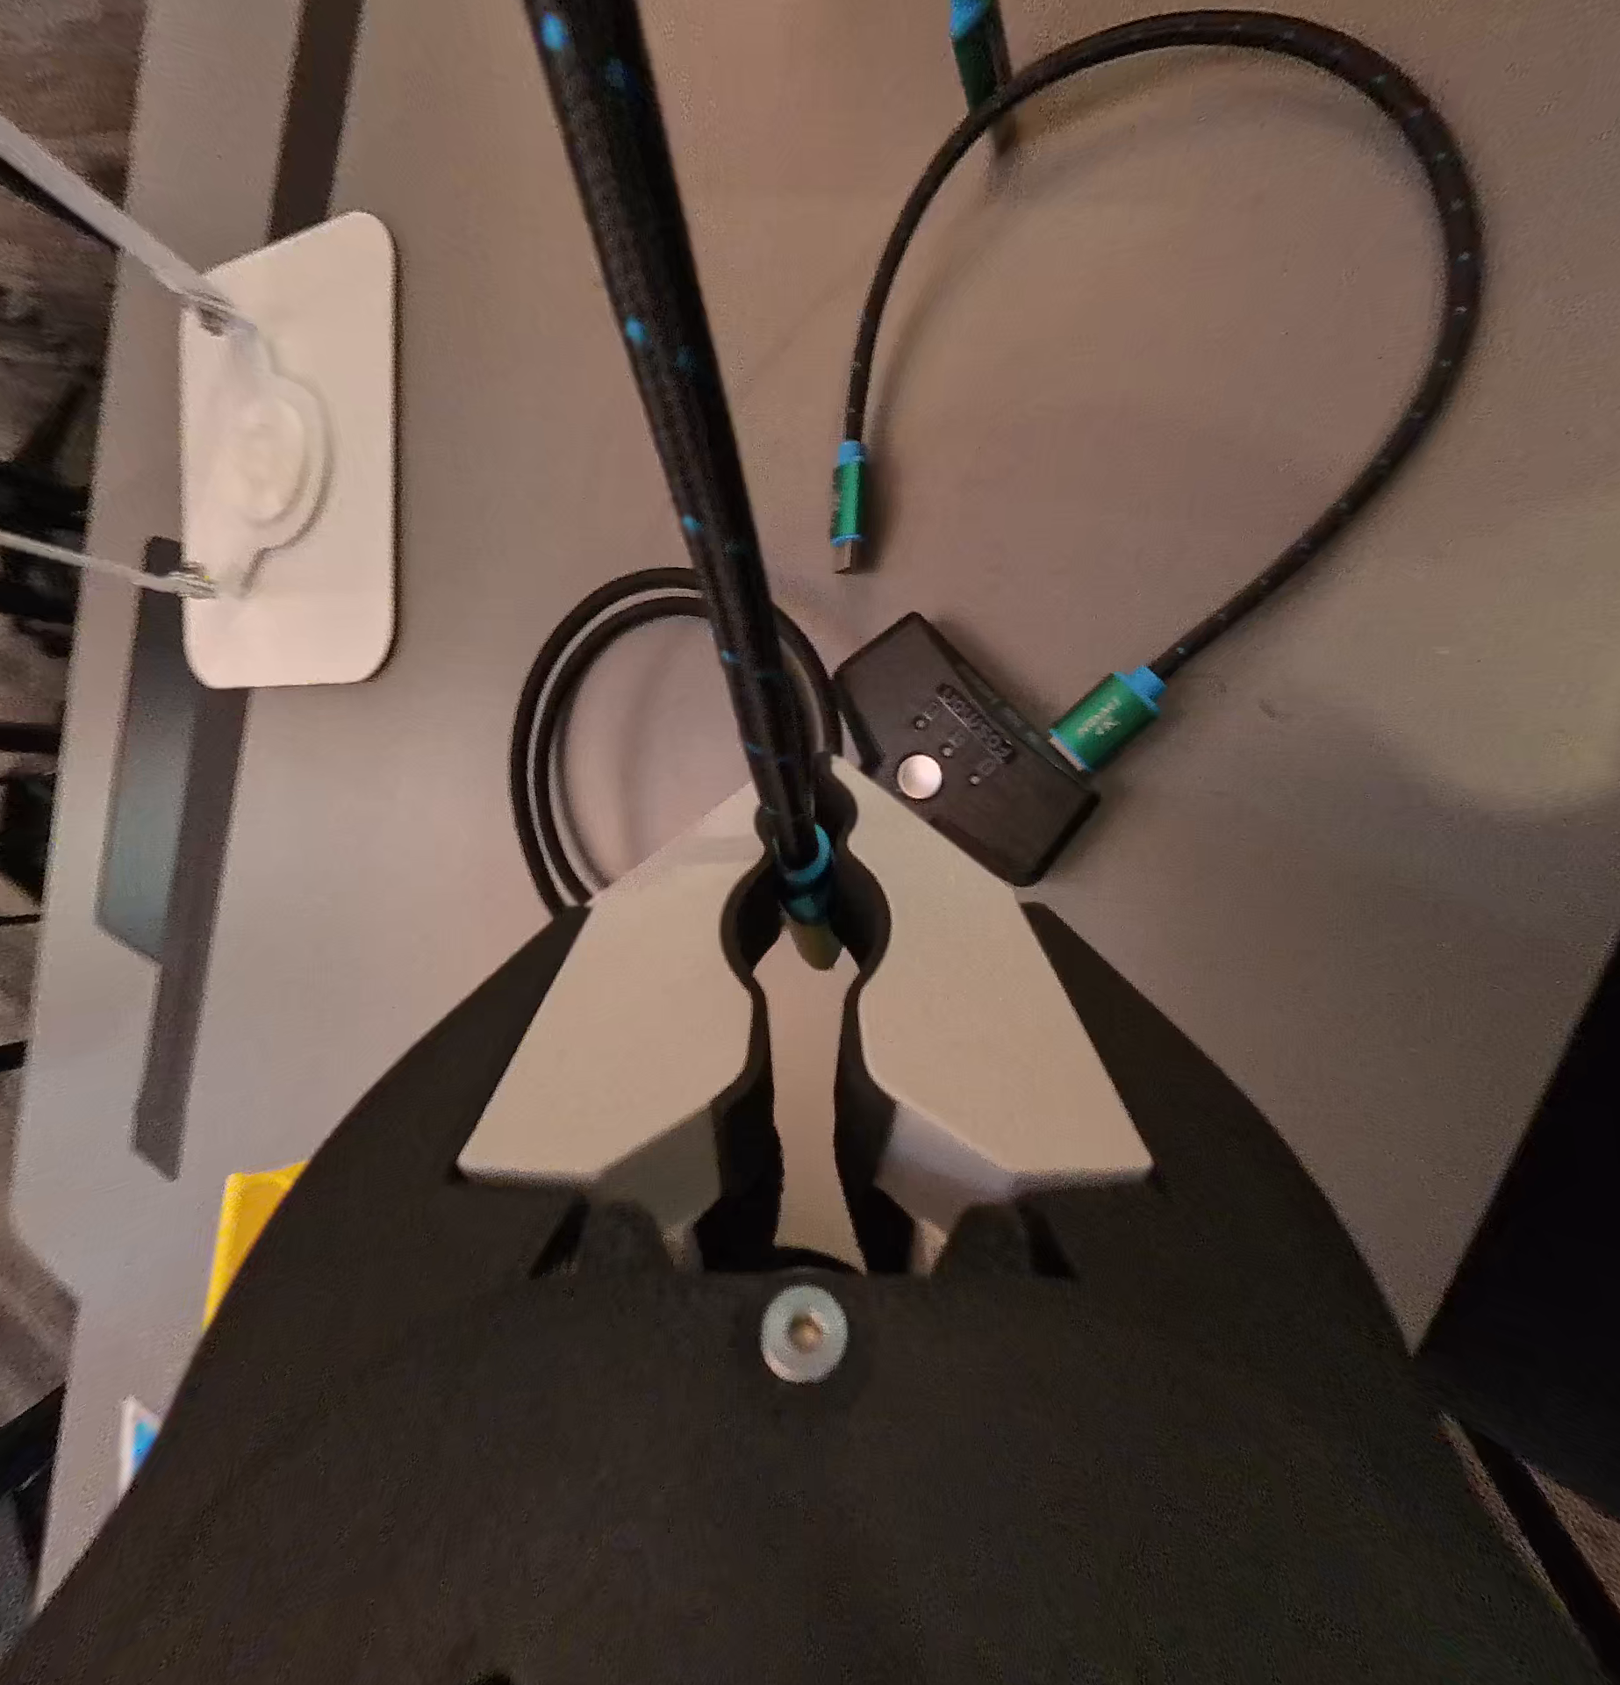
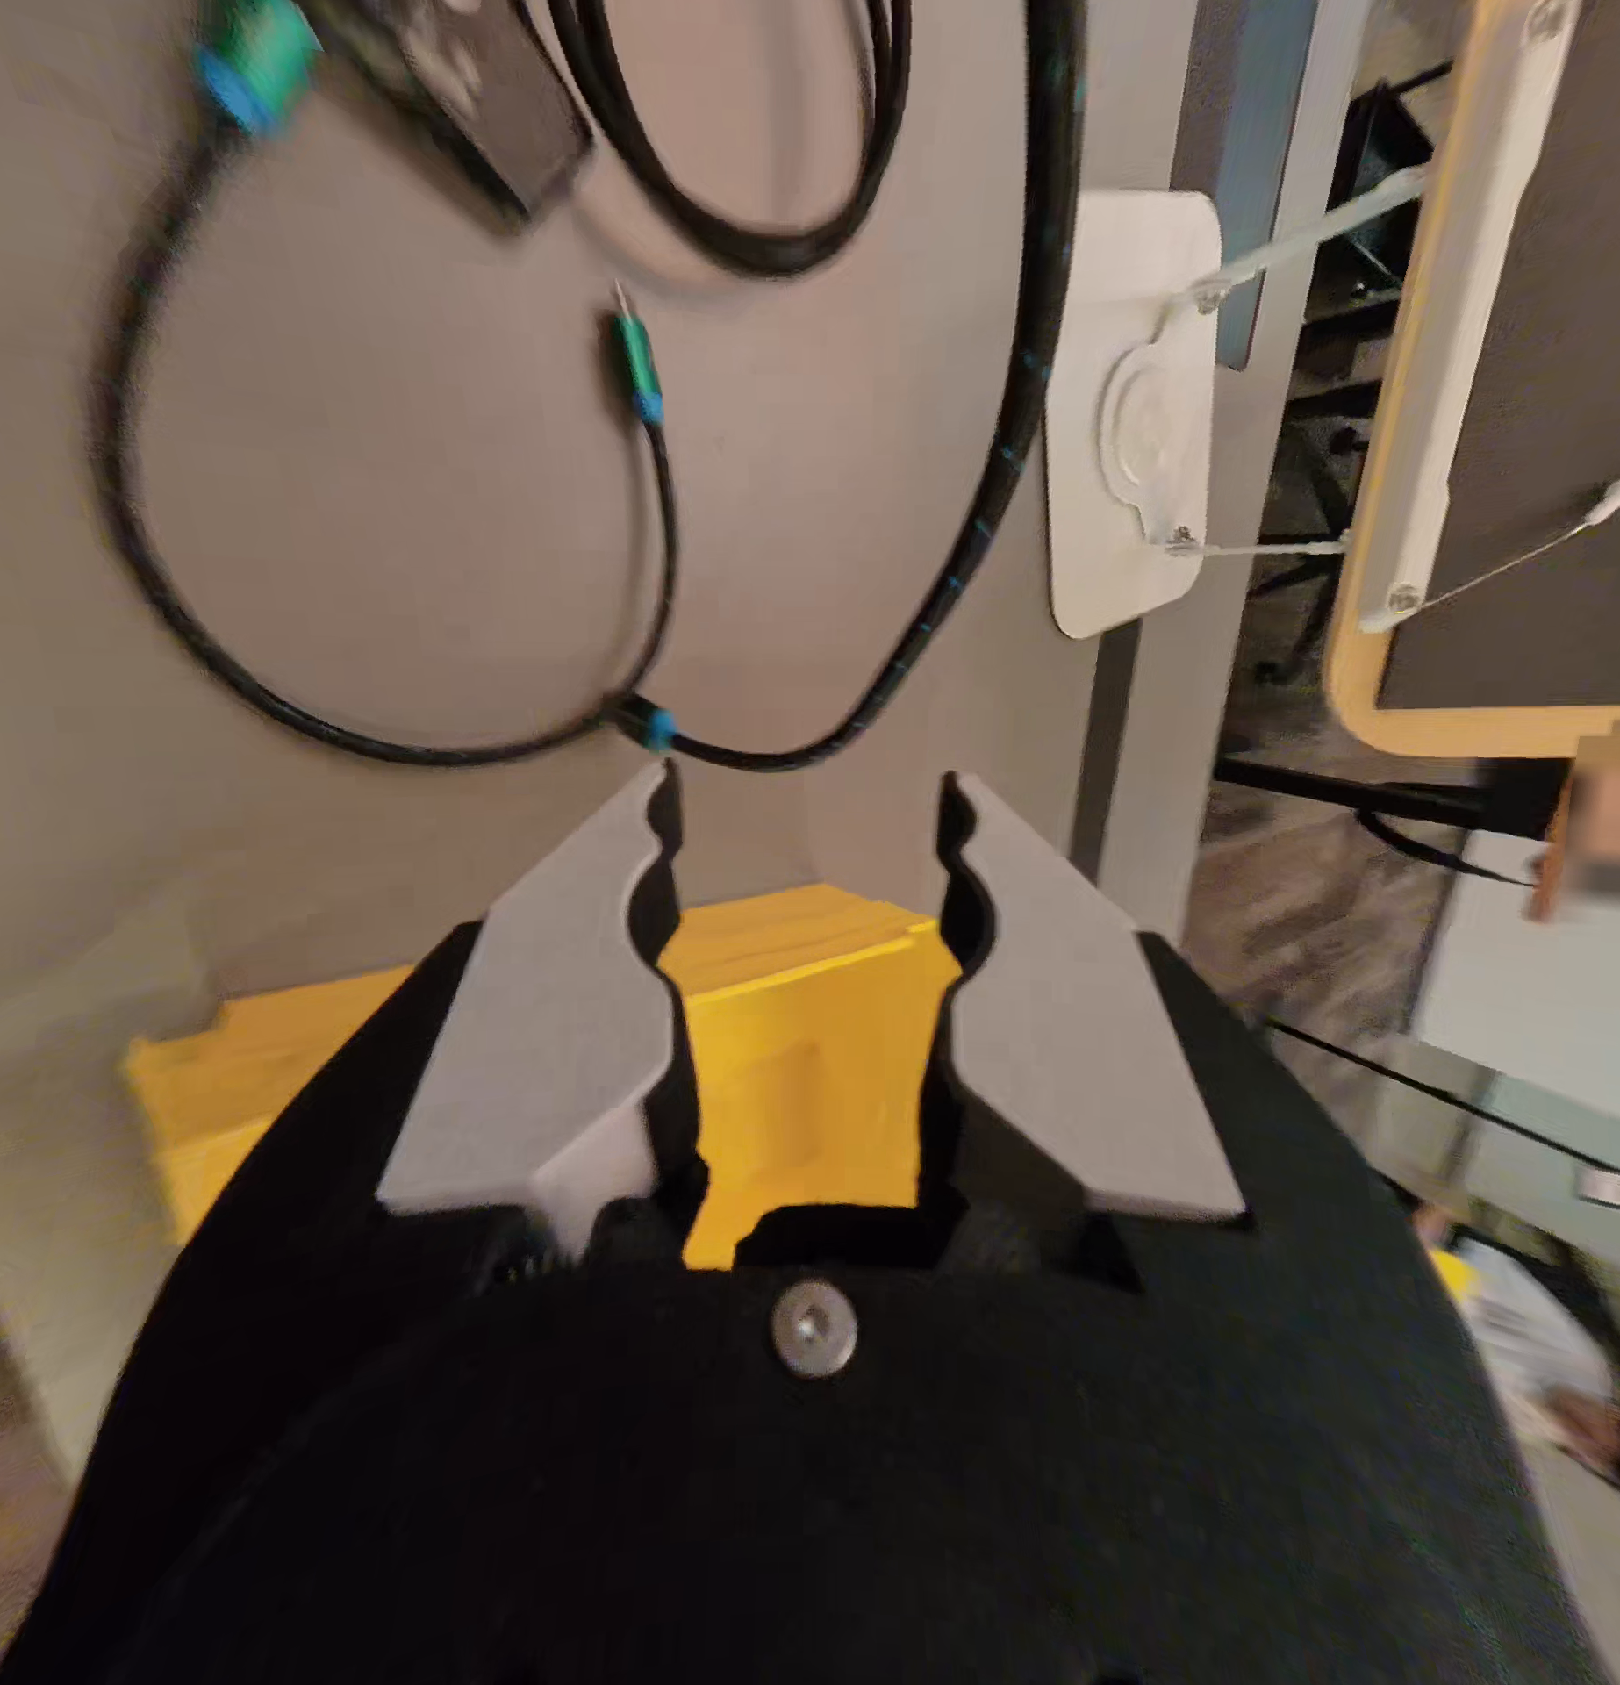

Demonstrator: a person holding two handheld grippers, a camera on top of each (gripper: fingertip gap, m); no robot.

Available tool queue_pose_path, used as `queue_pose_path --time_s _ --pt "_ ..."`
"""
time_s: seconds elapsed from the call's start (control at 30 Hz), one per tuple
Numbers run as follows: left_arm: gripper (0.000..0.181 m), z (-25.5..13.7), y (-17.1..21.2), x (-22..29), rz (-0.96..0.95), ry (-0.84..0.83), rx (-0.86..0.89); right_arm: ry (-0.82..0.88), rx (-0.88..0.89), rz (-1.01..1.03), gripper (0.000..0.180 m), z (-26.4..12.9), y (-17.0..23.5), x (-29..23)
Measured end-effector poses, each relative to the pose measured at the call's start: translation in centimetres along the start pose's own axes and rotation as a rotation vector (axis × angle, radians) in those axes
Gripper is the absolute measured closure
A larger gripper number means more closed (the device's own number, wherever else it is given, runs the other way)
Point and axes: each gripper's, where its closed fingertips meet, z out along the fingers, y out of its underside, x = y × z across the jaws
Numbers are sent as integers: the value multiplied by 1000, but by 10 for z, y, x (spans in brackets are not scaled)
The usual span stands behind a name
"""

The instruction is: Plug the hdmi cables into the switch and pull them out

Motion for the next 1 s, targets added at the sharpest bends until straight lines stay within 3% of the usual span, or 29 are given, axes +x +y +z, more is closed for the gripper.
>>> queue_pose_path --time_s 0.03,0.1,0.23,0.4,0.53,0.73,1.0 --pt "180 0 -2 -3 3 -34 -4 -18 60 55 135 -10 -9 -9" --pt "180 -1 -6 -8 28 -95 -14 -63 209 165 148 -26 -37 -29" --pt "180 -1 -23 -9 58 -178 -4 -213 521 414 150 -31 -102 -70" --pt "180 2 -44 -3 148 -307 -25 -251 887 823 156 -22 -134 -52" --pt "180 4 -56 2 223 -378 -38 -277 1038 933 151 -22 -147 -45" --pt "180 4 -63 3 273 -443 -48 -251 1069 995 176 -18 -139 -41" --pt "178 4 -68 14 215 -348 40 -229 1126 943 176 -21 -131 -43"
